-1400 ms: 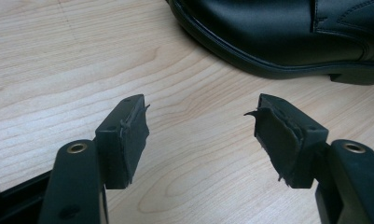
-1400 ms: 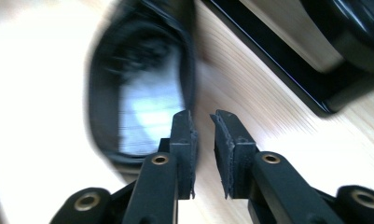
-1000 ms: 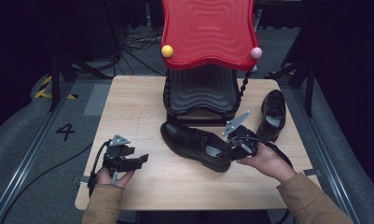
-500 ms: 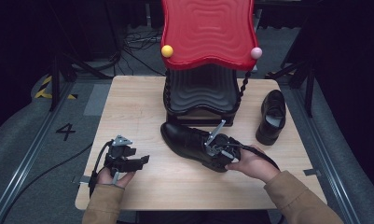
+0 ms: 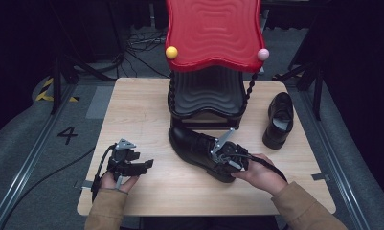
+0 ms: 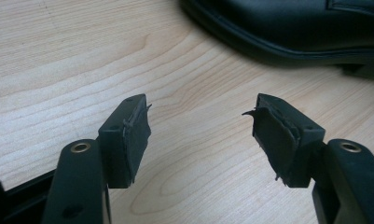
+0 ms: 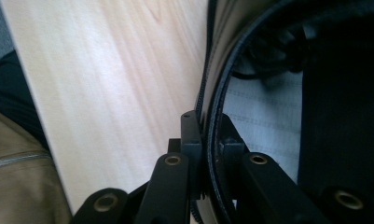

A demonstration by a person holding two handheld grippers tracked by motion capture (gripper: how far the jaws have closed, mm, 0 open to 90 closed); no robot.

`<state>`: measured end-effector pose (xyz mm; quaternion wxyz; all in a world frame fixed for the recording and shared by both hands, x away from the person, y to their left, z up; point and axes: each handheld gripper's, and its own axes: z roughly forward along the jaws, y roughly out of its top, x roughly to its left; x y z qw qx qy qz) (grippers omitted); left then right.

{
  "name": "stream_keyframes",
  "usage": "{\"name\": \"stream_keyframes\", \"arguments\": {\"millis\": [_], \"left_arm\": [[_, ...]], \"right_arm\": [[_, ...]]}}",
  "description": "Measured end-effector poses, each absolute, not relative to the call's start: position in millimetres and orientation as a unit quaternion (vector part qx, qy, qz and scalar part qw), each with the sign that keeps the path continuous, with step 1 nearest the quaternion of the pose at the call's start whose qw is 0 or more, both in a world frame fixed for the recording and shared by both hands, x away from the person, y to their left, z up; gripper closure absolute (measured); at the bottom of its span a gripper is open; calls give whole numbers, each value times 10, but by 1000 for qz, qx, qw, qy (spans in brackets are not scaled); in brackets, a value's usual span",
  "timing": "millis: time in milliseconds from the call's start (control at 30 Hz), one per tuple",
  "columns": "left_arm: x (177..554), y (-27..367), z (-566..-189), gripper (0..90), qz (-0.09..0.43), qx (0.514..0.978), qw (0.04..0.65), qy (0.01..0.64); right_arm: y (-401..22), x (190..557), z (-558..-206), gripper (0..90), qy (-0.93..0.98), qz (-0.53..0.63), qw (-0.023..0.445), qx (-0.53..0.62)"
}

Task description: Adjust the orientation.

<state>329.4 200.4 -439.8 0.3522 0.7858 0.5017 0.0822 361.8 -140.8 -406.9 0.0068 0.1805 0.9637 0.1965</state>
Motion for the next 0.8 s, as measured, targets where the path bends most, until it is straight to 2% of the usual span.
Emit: {"name": "stream_keyframes", "arguments": {"millis": [333,500,600,700,800], "left_arm": [[3358,1917,-4400,366,79,795,348,490],[3386,1880,-4401,366,79,800,347,484],[3389,1869,-4407,366,74,798,347,487],[3392,1865,-4409,366,73,798,348,487],[3397,1860,-4412,365,74,800,346,485]], "right_arm": [[-1723,3212,-3860,840,936,230,31,266],[-1730,3088,-3991,816,930,190,61,308],[-1657,3003,-4101,807,942,159,72,287],[-1646,3003,-4121,719,943,156,36,290],[-1662,3025,-4113,689,940,167,18,298]]}}
